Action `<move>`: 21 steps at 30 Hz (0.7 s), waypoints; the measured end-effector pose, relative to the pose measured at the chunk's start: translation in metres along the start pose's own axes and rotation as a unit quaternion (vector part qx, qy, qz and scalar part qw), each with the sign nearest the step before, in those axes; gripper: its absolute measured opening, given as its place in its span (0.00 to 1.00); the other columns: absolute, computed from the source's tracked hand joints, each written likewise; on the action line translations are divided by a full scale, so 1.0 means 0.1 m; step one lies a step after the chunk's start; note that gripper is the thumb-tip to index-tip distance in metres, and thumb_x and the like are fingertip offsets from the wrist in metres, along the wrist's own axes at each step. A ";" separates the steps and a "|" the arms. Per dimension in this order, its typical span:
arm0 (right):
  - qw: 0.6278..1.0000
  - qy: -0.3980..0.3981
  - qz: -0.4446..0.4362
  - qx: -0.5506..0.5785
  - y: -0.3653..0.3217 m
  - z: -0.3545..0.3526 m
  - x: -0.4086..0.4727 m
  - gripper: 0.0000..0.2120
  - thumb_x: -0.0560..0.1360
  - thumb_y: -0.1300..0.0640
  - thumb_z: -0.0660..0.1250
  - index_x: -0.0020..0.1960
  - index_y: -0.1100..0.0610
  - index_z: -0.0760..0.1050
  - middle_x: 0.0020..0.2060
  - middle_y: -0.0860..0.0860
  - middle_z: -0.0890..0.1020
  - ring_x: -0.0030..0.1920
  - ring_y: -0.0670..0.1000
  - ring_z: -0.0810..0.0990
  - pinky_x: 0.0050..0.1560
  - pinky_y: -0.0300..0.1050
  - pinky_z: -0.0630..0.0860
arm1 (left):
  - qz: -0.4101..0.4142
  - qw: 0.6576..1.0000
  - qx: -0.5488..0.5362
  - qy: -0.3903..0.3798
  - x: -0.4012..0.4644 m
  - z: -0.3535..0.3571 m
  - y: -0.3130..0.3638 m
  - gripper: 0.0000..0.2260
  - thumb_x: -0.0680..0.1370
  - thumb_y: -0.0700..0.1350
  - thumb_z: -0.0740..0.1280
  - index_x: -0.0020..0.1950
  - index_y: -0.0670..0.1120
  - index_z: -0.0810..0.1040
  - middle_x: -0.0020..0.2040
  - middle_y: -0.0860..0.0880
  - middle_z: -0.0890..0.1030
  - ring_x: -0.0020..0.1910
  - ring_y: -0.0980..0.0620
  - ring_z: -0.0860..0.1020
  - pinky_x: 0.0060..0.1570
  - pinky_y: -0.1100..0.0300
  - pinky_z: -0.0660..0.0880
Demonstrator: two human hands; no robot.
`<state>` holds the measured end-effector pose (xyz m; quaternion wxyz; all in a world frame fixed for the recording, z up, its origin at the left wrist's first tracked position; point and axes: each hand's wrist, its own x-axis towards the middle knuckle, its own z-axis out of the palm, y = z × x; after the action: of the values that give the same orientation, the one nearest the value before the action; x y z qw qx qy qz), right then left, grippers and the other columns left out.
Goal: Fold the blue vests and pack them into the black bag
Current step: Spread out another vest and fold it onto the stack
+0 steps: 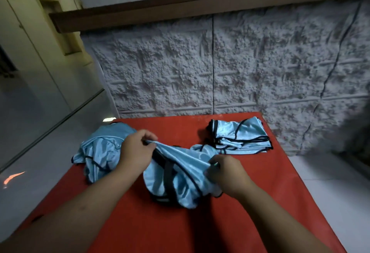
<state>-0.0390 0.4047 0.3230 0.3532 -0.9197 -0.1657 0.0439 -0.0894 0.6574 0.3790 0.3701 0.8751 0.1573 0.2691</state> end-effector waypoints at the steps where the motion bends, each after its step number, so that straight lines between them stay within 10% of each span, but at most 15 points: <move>1: 0.998 -0.053 0.001 -0.039 0.08 0.04 -0.01 0.11 0.70 0.47 0.71 0.50 0.50 0.82 0.42 0.51 0.85 0.45 0.51 0.84 0.42 0.42 0.74 | -0.032 0.999 -0.002 0.005 -0.05 0.06 -0.16 0.16 0.71 0.31 0.73 0.37 0.53 0.79 0.39 0.54 0.83 0.43 0.49 0.82 0.50 0.52 0.79; 5: 0.969 -0.190 0.032 -0.157 0.41 0.32 -0.06 0.19 0.66 0.46 0.67 0.55 0.47 0.78 0.53 0.52 0.83 0.56 0.57 0.82 0.55 0.47 0.79 | -0.102 0.995 0.000 0.001 -0.25 0.31 -0.56 0.12 0.74 0.32 0.71 0.40 0.49 0.81 0.41 0.52 0.82 0.46 0.46 0.82 0.42 0.57 0.73; 12: 0.996 -0.060 0.030 -0.053 0.07 0.16 0.16 0.06 0.70 0.59 0.66 0.34 0.57 0.72 0.38 0.57 0.83 0.38 0.57 0.78 0.38 0.47 0.74 | -0.087 0.992 0.064 0.071 -0.76 0.41 -0.49 0.14 0.71 0.43 0.76 0.54 0.54 0.80 0.58 0.46 0.76 0.58 0.44 0.76 0.63 0.49 0.72; 16: 0.991 -0.068 0.005 0.119 -0.30 0.10 0.08 0.09 0.70 0.60 0.69 0.32 0.59 0.73 0.25 0.48 0.70 0.28 0.47 0.67 0.29 0.43 0.65 | -0.008 0.994 -0.094 -0.052 -1.28 0.51 -0.25 0.25 0.68 0.61 0.74 0.64 0.58 0.80 0.46 0.59 0.81 0.46 0.61 0.80 0.48 0.69 0.75; 18: 0.988 -0.091 -0.028 0.119 -0.36 0.20 0.02 0.15 0.71 0.55 0.70 0.35 0.64 0.70 0.27 0.49 0.68 0.29 0.46 0.65 0.30 0.46 0.64 | -0.037 0.974 -0.167 -0.147 -1.35 0.63 -0.29 0.23 0.69 0.55 0.78 0.64 0.57 0.80 0.50 0.61 0.84 0.51 0.64 0.81 0.54 0.66 0.76; 21: 0.985 -0.104 -0.015 0.137 -0.24 0.26 -0.01 0.13 0.73 0.54 0.73 0.40 0.62 0.74 0.30 0.52 0.74 0.31 0.48 0.70 0.34 0.50 0.70 | -0.110 0.975 -0.163 -0.103 -1.20 0.70 -0.38 0.06 0.76 0.44 0.75 0.48 0.55 0.82 0.38 0.55 0.84 0.33 0.55 0.83 0.35 0.59 0.78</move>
<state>-0.0514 0.4377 0.3199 0.4574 -0.8503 -0.2078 0.1564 -0.1477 0.5866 0.2684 0.5494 0.8035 0.1673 0.1568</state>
